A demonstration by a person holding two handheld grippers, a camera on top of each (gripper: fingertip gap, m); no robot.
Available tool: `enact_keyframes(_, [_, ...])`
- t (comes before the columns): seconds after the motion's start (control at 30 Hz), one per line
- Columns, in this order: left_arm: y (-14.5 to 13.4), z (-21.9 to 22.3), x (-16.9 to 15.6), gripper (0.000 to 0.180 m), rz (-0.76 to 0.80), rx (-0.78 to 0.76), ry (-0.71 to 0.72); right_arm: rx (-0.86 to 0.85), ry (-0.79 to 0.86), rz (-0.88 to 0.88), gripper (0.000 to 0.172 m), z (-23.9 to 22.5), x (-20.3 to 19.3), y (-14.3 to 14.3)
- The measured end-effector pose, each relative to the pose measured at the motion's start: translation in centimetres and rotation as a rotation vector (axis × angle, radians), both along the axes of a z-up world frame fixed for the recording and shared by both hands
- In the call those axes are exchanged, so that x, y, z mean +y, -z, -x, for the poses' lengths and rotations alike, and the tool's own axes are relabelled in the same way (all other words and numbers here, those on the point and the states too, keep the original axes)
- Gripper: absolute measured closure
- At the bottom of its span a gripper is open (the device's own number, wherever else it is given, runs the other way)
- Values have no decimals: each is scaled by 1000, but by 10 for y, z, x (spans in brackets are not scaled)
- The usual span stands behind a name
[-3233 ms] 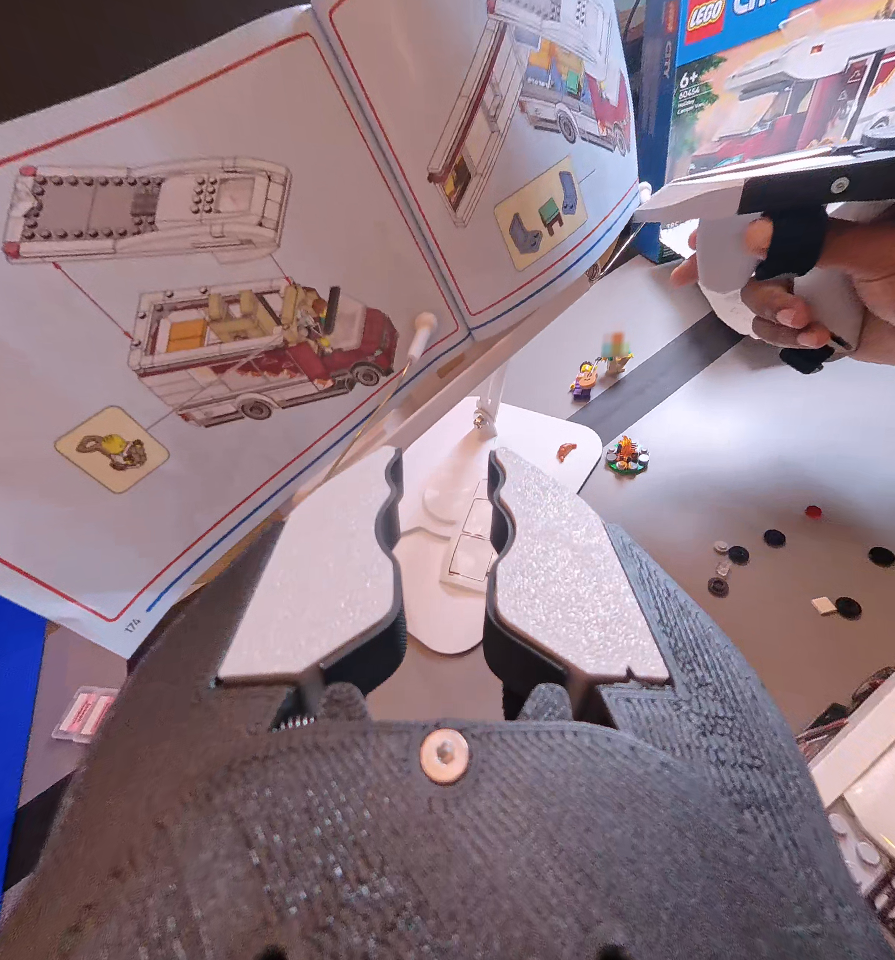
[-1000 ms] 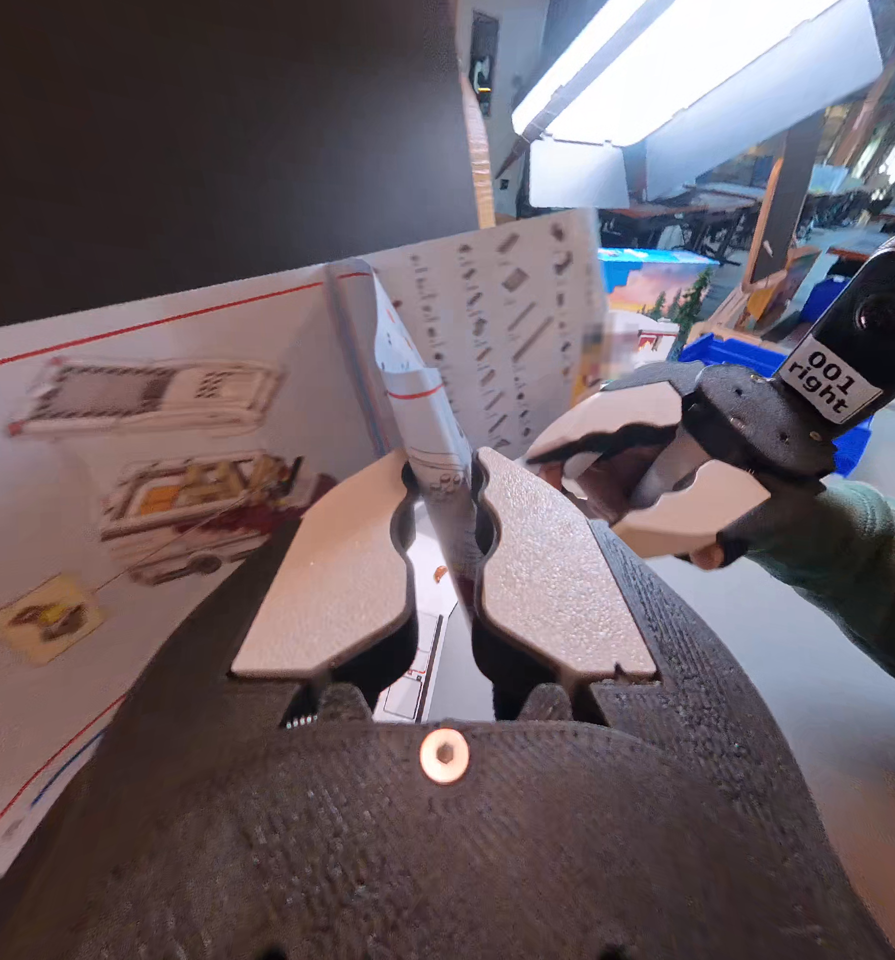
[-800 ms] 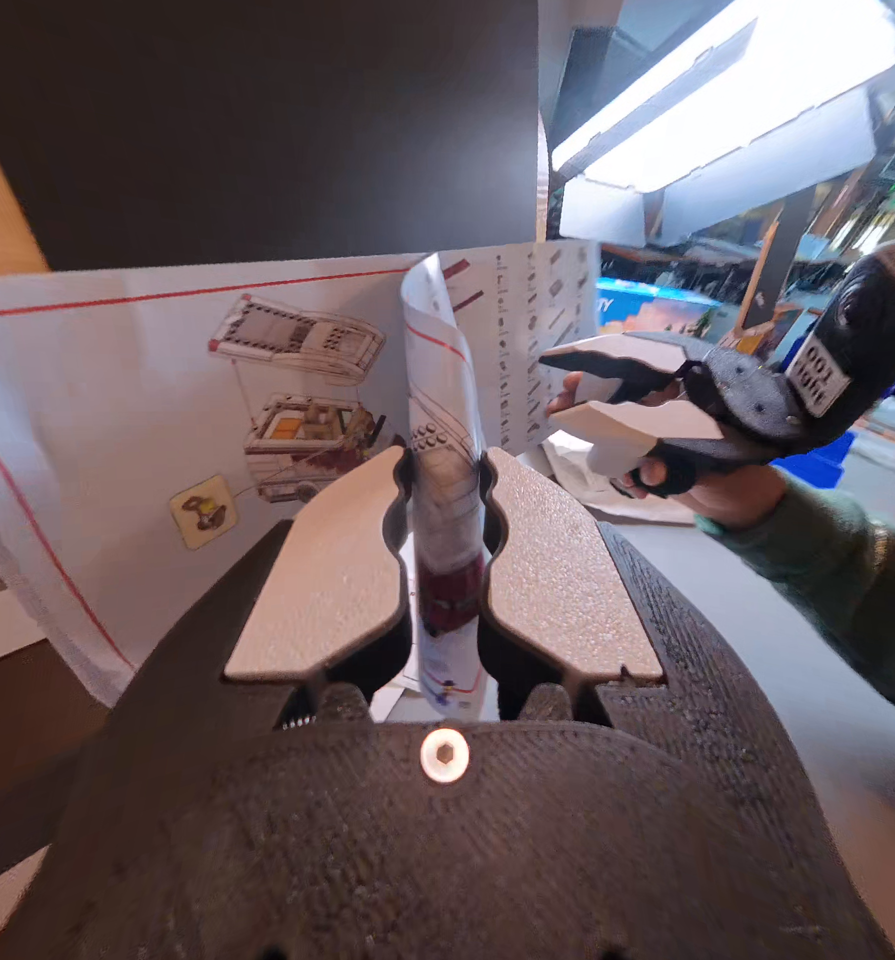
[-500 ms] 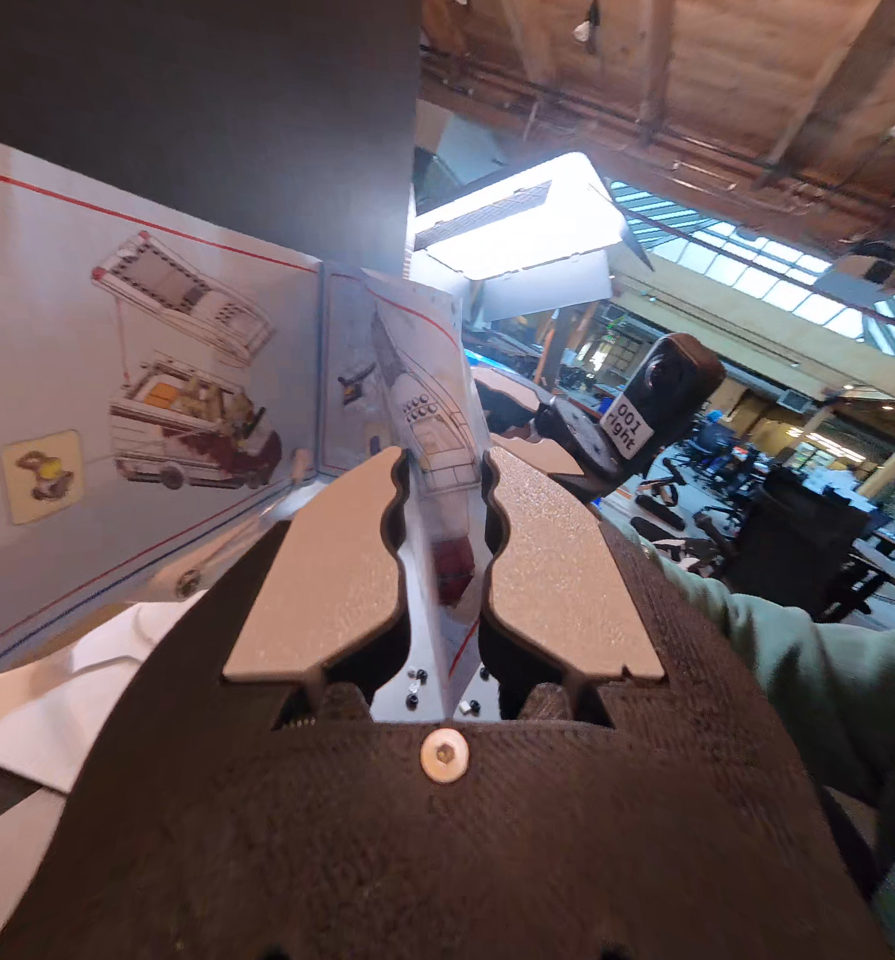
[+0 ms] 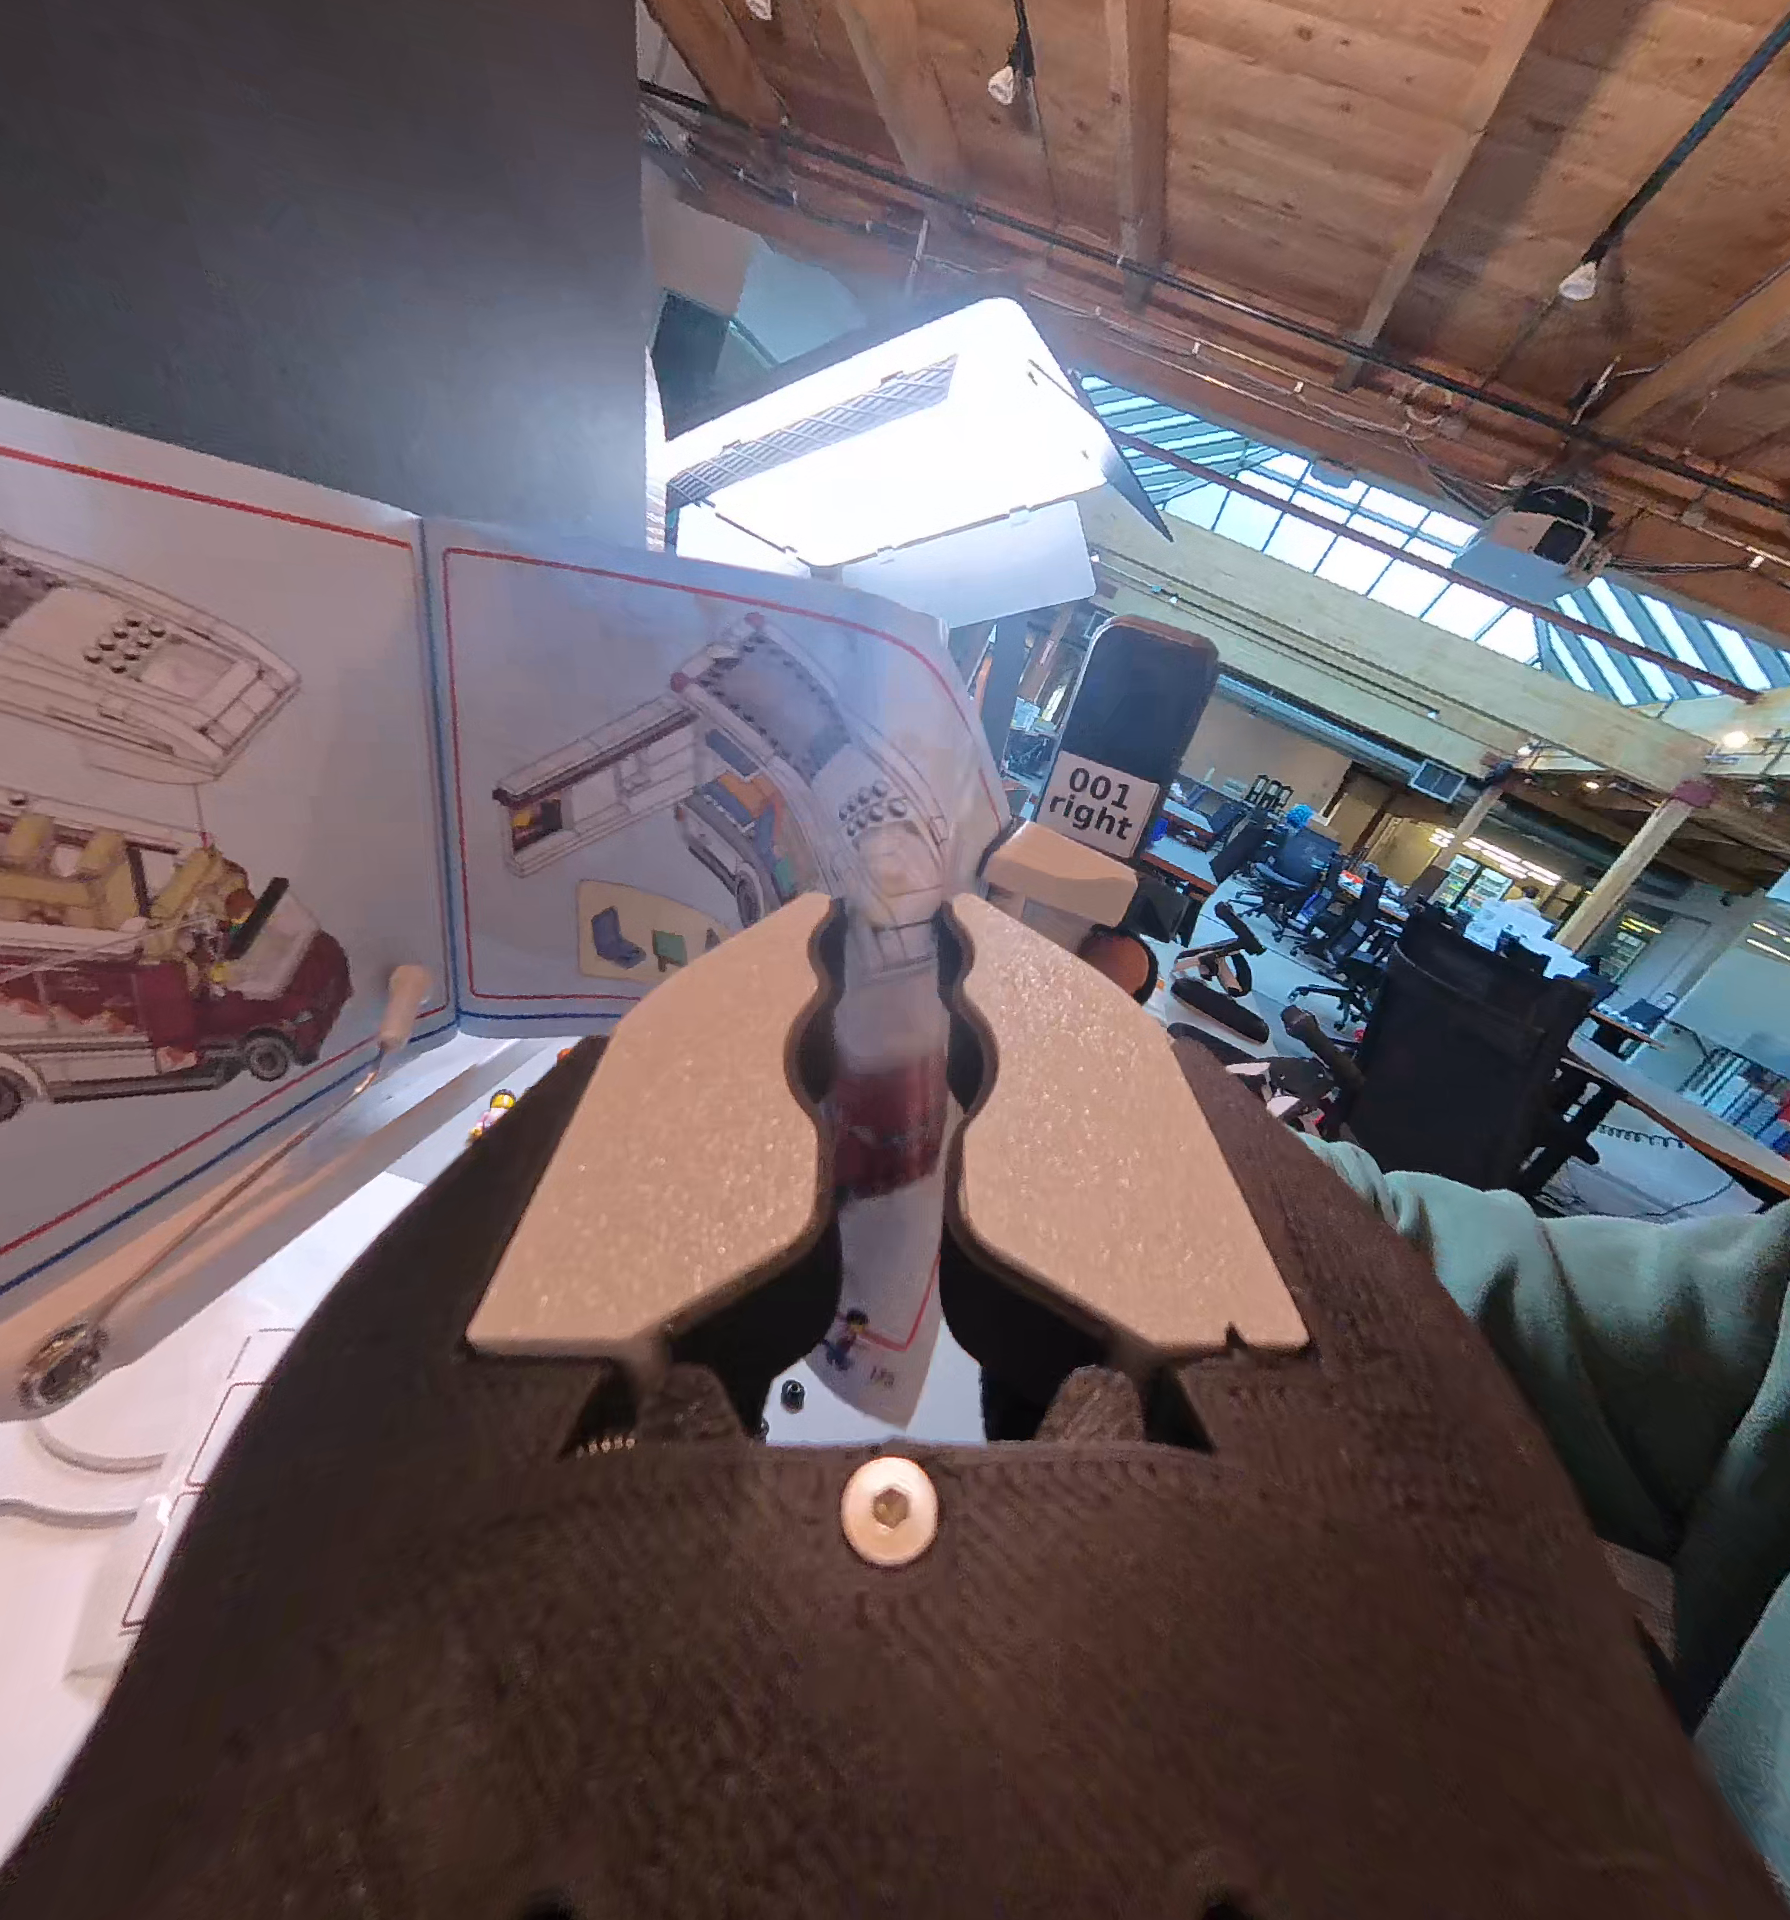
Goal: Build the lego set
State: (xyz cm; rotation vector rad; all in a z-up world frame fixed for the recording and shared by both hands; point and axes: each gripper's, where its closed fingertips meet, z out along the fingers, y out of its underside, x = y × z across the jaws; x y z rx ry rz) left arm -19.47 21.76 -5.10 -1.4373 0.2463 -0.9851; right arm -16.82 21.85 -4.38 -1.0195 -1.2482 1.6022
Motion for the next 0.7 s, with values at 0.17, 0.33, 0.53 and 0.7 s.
enact_keyframes(0.17, [12,5,3,180,28,99,-44,23,-12,108,172,-17,22,-4])
enact_keyframes(0.33, [13,-14,9,129,-46,333,-124,-5,-3,91,172,-17,24,1])
enact_keyframes(0.53, [11,-29,19,180,-84,482,-125,-15,-23,85,172,-19,22,2])
enact_keyframes(0.7, [6,-30,16,180,-44,268,-26,-15,-66,87,172,-25,19,7])
